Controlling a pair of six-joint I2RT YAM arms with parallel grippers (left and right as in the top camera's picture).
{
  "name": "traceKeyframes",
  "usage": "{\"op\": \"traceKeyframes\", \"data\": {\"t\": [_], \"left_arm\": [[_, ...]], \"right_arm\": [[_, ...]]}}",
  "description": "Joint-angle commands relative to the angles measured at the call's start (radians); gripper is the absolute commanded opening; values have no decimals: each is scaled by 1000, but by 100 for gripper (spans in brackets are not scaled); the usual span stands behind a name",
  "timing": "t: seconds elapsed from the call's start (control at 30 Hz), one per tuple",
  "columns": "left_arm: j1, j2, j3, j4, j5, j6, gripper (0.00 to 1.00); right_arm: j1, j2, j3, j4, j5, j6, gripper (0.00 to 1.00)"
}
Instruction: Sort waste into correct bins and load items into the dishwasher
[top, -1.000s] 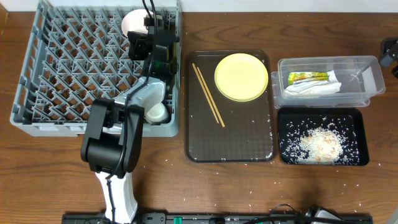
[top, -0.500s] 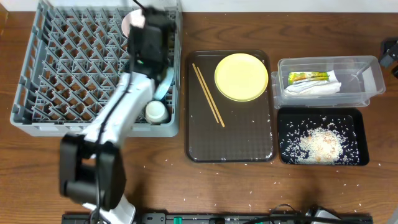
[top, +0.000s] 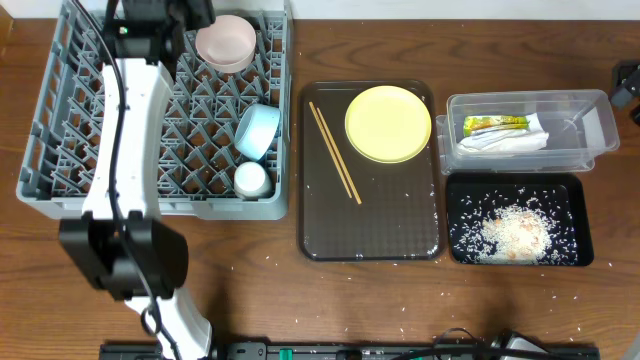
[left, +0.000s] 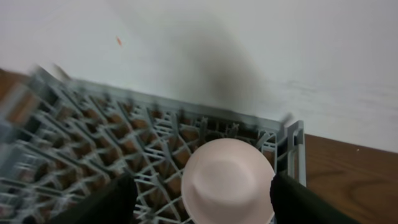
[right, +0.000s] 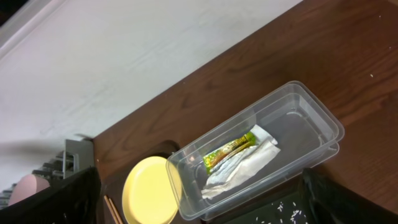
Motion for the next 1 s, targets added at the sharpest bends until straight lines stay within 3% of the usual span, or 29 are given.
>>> {"op": "traceKeyframes", "data": {"t": [0.0,0.23,0.43,0.97], "left_arm": [[40,107,13,12,126,-96,74],[84,260,13,56,230,-136,82],[85,314,13,106,234,-152,83],[82,363,7,82,261,-154,69]], "right_arm": [[-10,3,14,-1,0,10,99],[-10,3,14,-1,0,10,99],[-10,3,14,-1,0,10,99],[-10,3,14,-1,0,10,99]]}}
